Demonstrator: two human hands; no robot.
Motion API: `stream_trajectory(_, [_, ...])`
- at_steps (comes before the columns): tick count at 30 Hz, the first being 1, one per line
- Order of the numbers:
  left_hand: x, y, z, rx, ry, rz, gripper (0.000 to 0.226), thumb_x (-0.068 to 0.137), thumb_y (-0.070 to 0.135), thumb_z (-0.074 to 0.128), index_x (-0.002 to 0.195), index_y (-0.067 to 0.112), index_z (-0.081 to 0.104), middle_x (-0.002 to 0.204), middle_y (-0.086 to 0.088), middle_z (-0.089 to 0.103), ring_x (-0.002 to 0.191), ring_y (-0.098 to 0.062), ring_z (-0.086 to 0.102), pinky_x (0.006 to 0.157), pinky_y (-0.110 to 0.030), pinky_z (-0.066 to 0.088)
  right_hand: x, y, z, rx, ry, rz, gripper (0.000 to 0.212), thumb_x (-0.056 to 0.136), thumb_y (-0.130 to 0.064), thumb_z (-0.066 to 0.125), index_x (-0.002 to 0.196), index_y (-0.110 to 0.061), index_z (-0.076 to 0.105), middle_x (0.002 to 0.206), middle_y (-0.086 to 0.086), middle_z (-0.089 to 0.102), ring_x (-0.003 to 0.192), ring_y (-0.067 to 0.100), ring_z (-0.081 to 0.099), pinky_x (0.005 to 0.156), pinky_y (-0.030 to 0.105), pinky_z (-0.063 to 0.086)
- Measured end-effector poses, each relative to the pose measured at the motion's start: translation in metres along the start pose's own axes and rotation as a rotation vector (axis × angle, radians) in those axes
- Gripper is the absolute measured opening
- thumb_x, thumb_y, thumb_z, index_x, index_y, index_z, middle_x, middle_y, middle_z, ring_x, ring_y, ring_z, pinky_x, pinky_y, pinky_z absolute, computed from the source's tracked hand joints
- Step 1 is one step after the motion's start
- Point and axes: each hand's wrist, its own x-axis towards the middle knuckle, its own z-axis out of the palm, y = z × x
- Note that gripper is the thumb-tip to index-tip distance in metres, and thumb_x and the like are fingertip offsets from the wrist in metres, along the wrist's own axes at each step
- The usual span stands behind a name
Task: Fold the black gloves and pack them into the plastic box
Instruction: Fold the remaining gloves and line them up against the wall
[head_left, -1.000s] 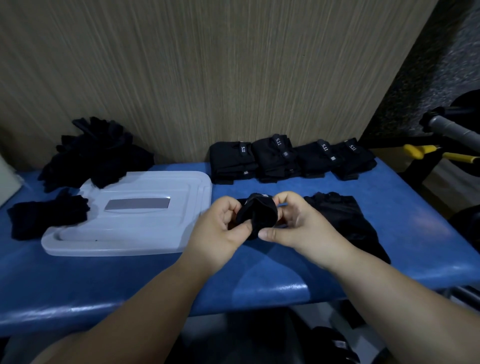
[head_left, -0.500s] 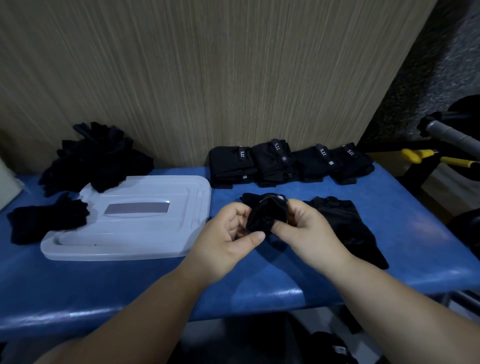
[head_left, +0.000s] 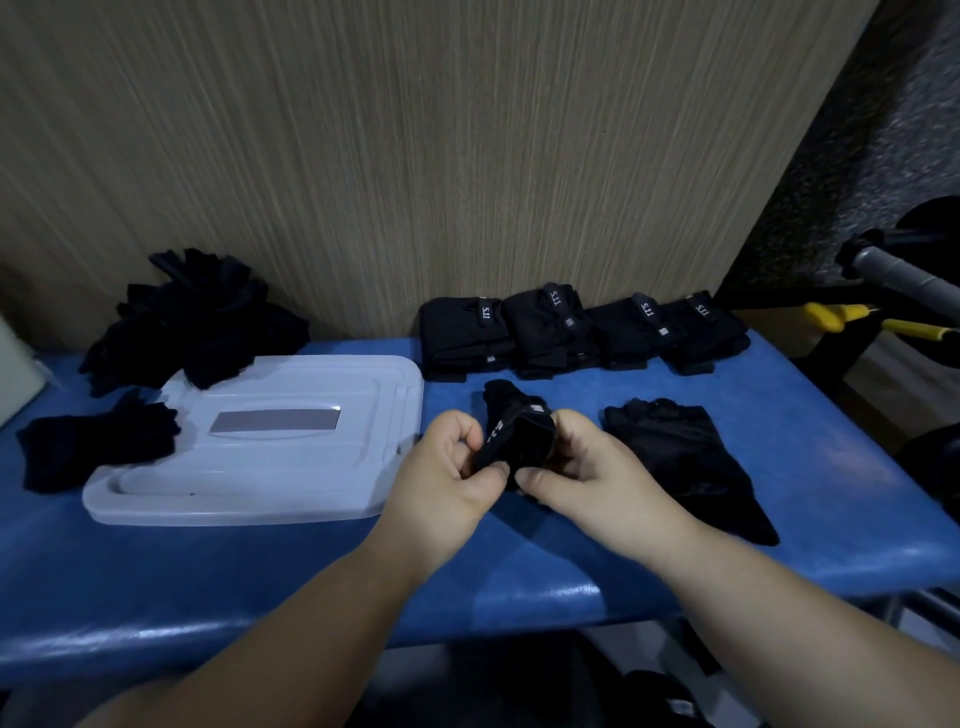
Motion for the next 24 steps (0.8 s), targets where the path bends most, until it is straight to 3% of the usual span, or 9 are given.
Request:
stream_trajectory(4, [-0.001,-0.001,-0.003,0.094,-0.12,0.003,0.024,0.084,0.01,0.067,0.083,0.015,0.044,0.051,0.012,0.043,0.051,-0.007,0.038,0.052,-0.023,0.034,0.003,0.001,-0.001,-0.078,0.061,-0.024,0.013,0.083,-0.01,0.068,0.09,-0.009,0.058,0.086,0.014,0.064,0.077,0.027,0.06,0.078,0.044,0.05])
stream_trajectory(7, [-0.003,0.003,-0.008,0.089,-0.231,-0.022,0.02,0.077,0.035,0.067,0.077,0.023,0.051,0.058,0.011,0.05,0.059,-0.007,0.046,0.059,-0.022,0.039,0.005,0.0,-0.004,-0.107,0.097,-0.065,0.019,0.079,0.0,0.062,0.08,-0.017,0.055,0.068,0.001,0.054,0.064,0.011,0.049,0.066,0.035,0.046])
stream_trajectory(12, [0.003,0.006,-0.01,-0.115,-0.089,-0.274,0.065,0.074,0.08,0.047,0.078,0.016,0.062,0.075,-0.004,0.066,0.072,-0.017,0.062,0.066,-0.032,0.051,0.003,0.0,-0.007,-0.247,0.069,-0.202,0.038,0.076,0.001,0.06,0.076,-0.037,0.059,0.073,-0.006,0.049,0.071,0.008,0.049,0.07,0.022,0.043])
stream_trajectory(14, [0.006,0.006,-0.012,-0.139,-0.088,-0.356,0.073,0.071,0.074,0.04,0.094,0.01,0.064,0.084,-0.014,0.071,0.075,-0.022,0.067,0.065,-0.033,0.055,0.001,-0.001,-0.005,-0.296,0.029,-0.273,0.037,0.074,-0.002,0.056,0.076,-0.038,0.064,0.079,-0.009,0.049,0.076,0.011,0.052,0.072,0.018,0.043])
stream_trajectory(16, [0.007,0.007,-0.015,-0.213,-0.156,-0.397,0.065,0.082,0.064,0.048,0.11,0.008,0.064,0.096,-0.016,0.073,0.085,-0.023,0.071,0.069,-0.032,0.057,-0.002,-0.002,-0.003,-0.306,-0.009,-0.338,0.036,0.075,-0.001,0.053,0.078,-0.033,0.068,0.083,-0.012,0.049,0.078,0.011,0.054,0.072,0.014,0.043])
stream_trajectory(20, [0.008,0.008,-0.017,-0.372,-0.137,-0.453,0.032,0.094,0.028,0.059,0.116,0.005,0.061,0.102,-0.012,0.073,0.094,-0.024,0.071,0.07,-0.03,0.055,-0.003,-0.002,0.0,-0.304,-0.001,-0.409,0.035,0.077,0.0,0.057,0.084,-0.033,0.068,0.087,-0.017,0.047,0.082,0.01,0.055,0.073,0.014,0.044])
stream_trajectory(24, [0.01,0.008,-0.017,-0.432,-0.041,-0.464,0.028,0.094,0.016,0.059,0.119,0.005,0.061,0.106,-0.014,0.072,0.097,-0.027,0.069,0.066,-0.029,0.055,-0.001,0.0,-0.003,-0.298,0.078,-0.342,0.037,0.074,-0.002,0.067,0.086,-0.037,0.062,0.091,-0.015,0.05,0.085,0.01,0.056,0.076,0.015,0.046])
